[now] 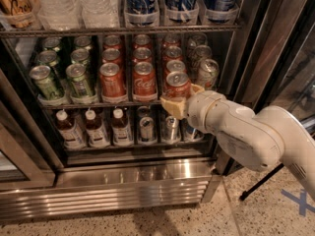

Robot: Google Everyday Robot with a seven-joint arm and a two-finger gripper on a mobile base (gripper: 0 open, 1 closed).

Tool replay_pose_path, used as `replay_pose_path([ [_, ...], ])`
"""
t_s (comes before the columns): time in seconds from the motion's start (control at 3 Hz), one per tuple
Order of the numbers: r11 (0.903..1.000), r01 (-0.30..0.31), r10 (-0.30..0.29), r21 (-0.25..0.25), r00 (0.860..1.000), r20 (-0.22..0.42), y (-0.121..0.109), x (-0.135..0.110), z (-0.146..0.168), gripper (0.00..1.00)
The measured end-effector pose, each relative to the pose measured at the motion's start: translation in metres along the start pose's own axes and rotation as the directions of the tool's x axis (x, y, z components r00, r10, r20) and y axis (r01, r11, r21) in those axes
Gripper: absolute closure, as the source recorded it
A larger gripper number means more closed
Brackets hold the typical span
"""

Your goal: Pick coke can from middle shelf of fridge

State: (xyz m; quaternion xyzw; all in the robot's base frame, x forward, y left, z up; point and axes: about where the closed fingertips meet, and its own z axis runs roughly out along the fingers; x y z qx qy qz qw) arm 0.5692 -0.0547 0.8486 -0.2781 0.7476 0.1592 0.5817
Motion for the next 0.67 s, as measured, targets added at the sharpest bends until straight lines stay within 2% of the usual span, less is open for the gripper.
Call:
replay_pose_path([
  [0.33, 0.9988, 0.029, -0.029, -0.039, 1.0, -0.003, 0.0046, 0.0183, -0.0208, 1.0],
  [0.67, 0.9988, 0.029, -0.029, -0.039, 1.0, -0.003, 0.0047, 0.0183, -0.0208, 1.0],
])
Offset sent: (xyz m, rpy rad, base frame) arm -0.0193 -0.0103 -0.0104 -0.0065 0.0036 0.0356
